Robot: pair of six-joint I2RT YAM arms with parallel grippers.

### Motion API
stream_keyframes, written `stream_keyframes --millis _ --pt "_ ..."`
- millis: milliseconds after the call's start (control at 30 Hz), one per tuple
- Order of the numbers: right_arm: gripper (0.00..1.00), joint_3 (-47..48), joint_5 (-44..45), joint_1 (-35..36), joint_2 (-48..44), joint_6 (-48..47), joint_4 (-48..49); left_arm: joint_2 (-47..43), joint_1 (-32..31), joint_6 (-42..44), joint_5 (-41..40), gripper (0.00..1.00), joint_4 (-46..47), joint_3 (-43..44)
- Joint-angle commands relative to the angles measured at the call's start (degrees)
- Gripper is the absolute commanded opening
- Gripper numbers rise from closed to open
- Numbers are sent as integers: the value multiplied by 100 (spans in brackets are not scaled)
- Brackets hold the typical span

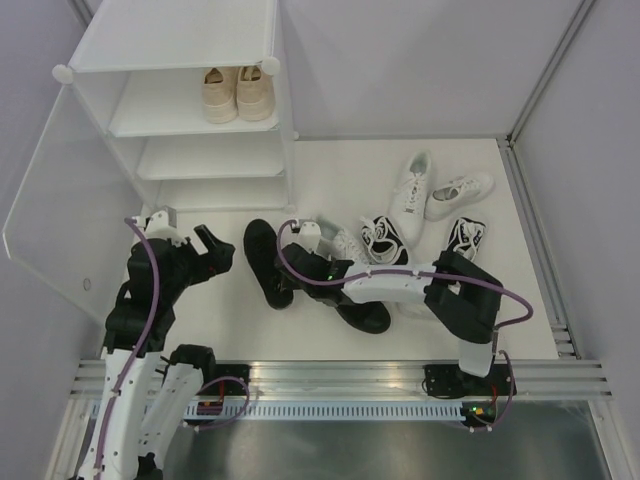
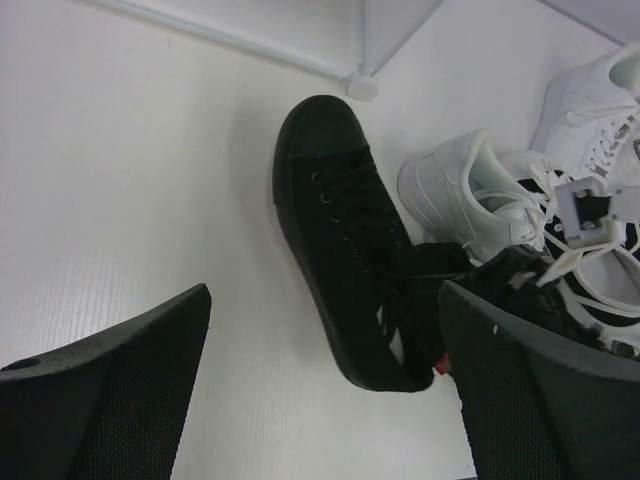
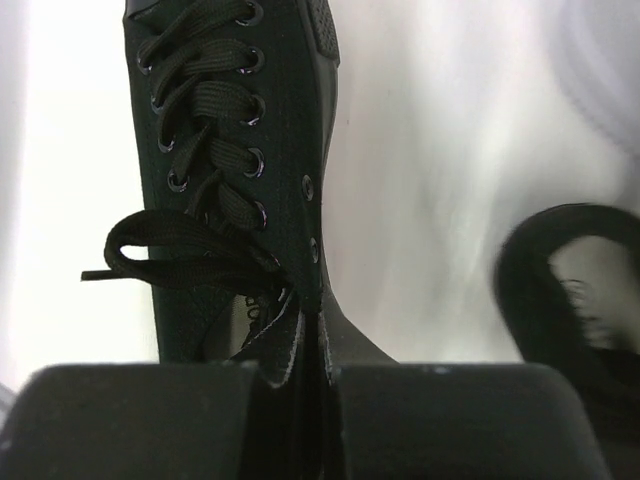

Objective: Place and organize the shoes in the shoe cabinet

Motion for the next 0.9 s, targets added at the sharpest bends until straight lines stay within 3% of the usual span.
stream_keyframes --millis 0,100,133,200,233,300,333,433,600,733,867 --pt "1 496 417 74 415 666 1087 38 -22 -371 63 97 -219 -70" --pt "1 584 434 118 741 799 1078 55 -22 -590 81 96 -210 -307" --pt "5 584 451 136 751 808 1052 64 -22 -634 107 96 -210 -368" --pt "17 558 451 171 716 729 973 125 -22 -765 230 96 -184 -526" --pt "30 541 460 180 681 668 938 143 -31 -827 274 96 -166 -597" --pt "43 523 469 189 558 519 746 213 -31 -915 440 95 -96 -781" --pt "56 506 469 189 514 457 683 239 -31 -985 511 94 -78 -834" --pt "70 365 460 180 251 281 454 345 -83 -1126 731 93 1 -1001" --pt "75 -179 697 180 -522 -9 175 477 -434 -1460 487 92 150 -1177" --pt "75 -575 1145 189 -1120 -387 76 836 -1549 -2127 -347 90 395 -1335" --pt "74 -1145 1313 189 -1726 -449 120 1591 -2377 -2734 -1296 80 615 -1441"
